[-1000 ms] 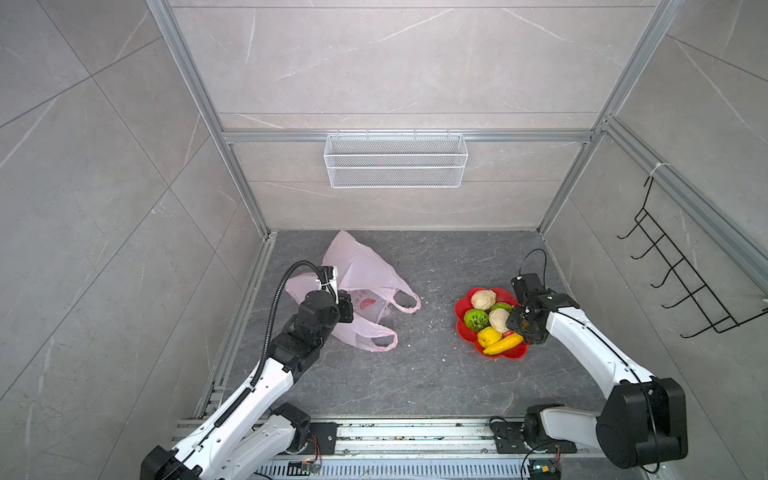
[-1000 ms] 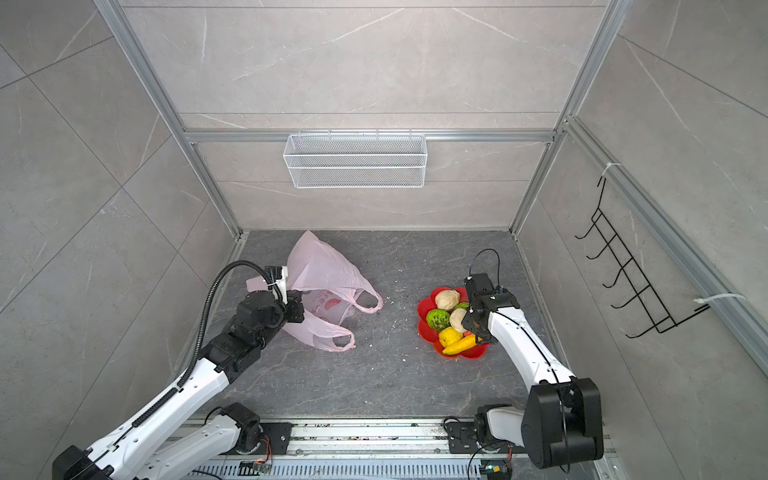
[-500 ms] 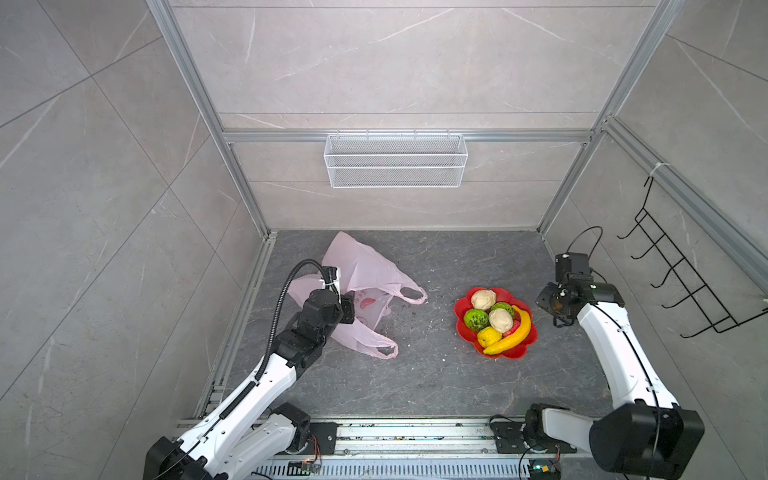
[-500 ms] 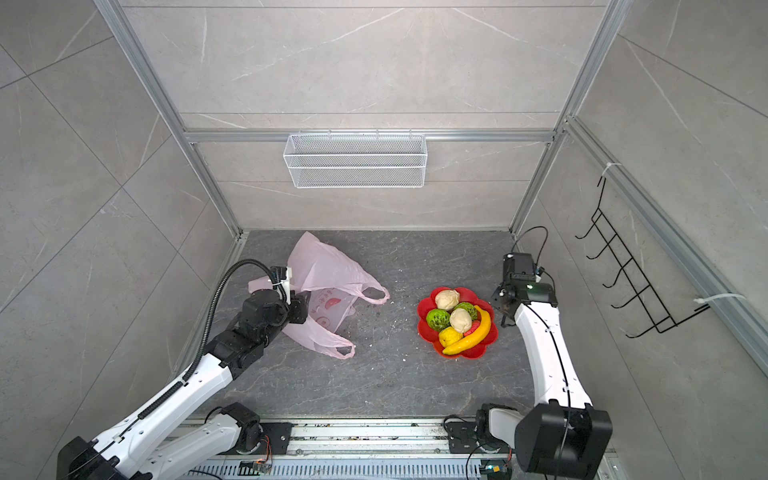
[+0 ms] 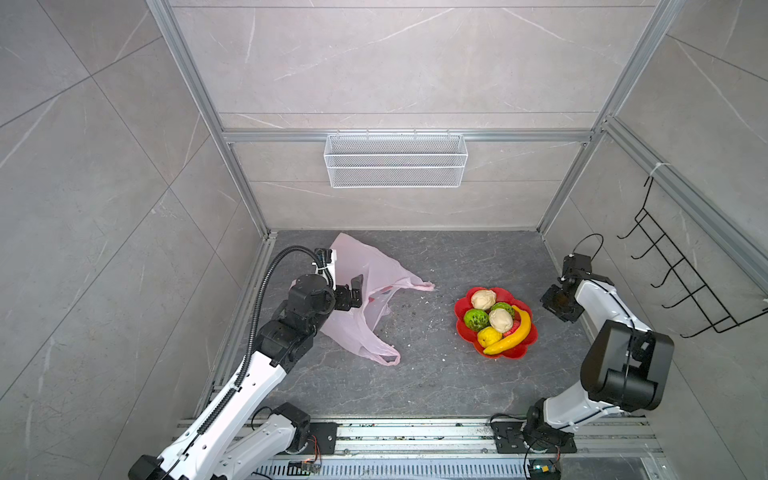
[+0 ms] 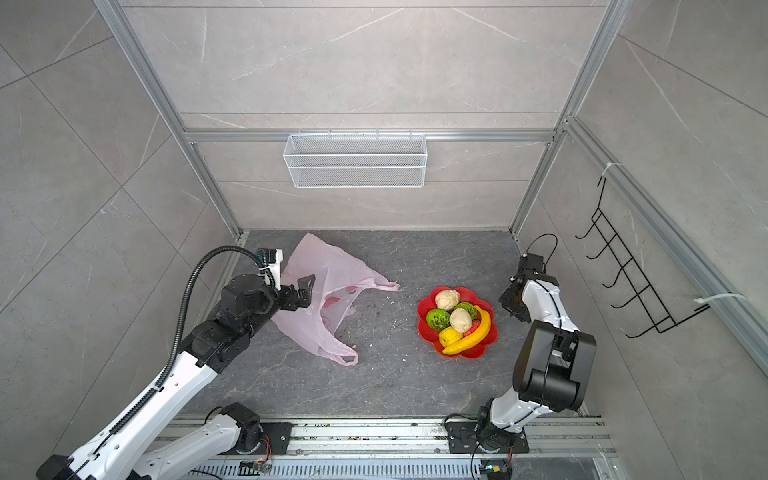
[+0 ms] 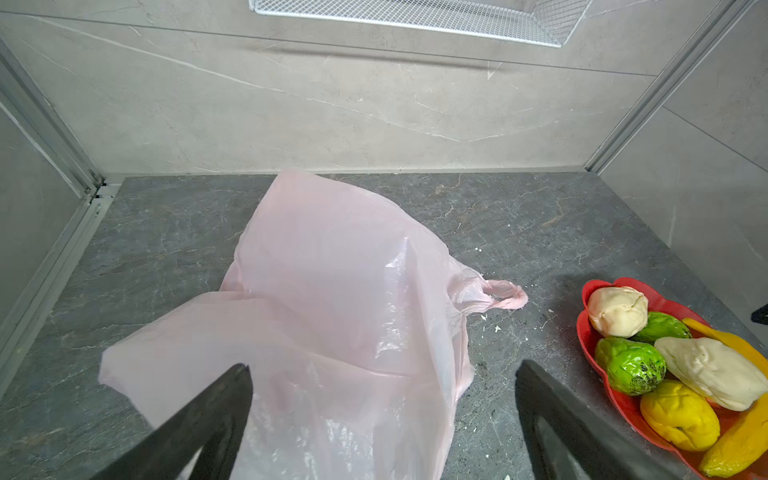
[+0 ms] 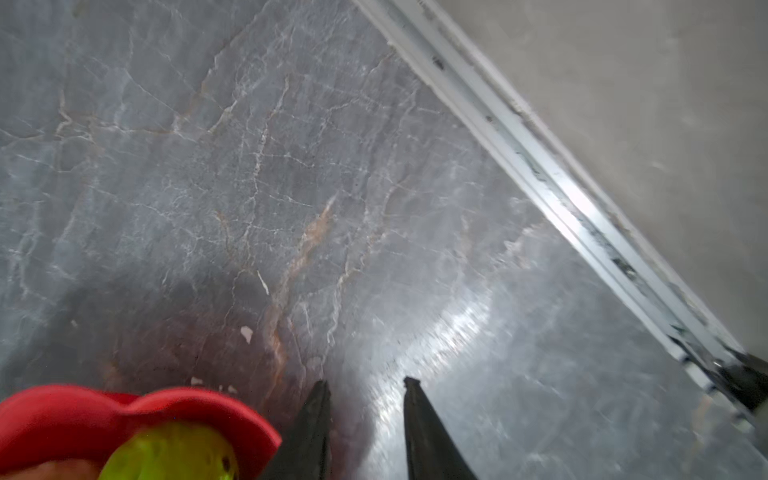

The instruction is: Take the fake fruits out of the plastic bag

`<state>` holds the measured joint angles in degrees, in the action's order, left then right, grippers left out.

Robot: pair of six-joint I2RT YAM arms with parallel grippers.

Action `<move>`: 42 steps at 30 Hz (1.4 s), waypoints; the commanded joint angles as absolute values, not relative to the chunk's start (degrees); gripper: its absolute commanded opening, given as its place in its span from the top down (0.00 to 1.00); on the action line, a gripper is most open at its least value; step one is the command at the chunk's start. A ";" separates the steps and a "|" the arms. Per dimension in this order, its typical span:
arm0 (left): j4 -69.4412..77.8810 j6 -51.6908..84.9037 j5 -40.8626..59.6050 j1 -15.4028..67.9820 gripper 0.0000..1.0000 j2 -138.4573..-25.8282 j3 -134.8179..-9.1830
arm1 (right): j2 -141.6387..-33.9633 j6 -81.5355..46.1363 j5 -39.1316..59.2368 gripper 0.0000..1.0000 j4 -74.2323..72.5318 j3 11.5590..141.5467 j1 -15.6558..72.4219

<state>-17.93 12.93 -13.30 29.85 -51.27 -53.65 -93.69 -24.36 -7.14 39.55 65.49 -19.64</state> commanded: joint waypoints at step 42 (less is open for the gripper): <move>-23.22 10.62 -30.14 29.61 0.00 -34.30 -45.81 | -99.53 -43.59 -5.77 0.64 33.26 65.73 3.85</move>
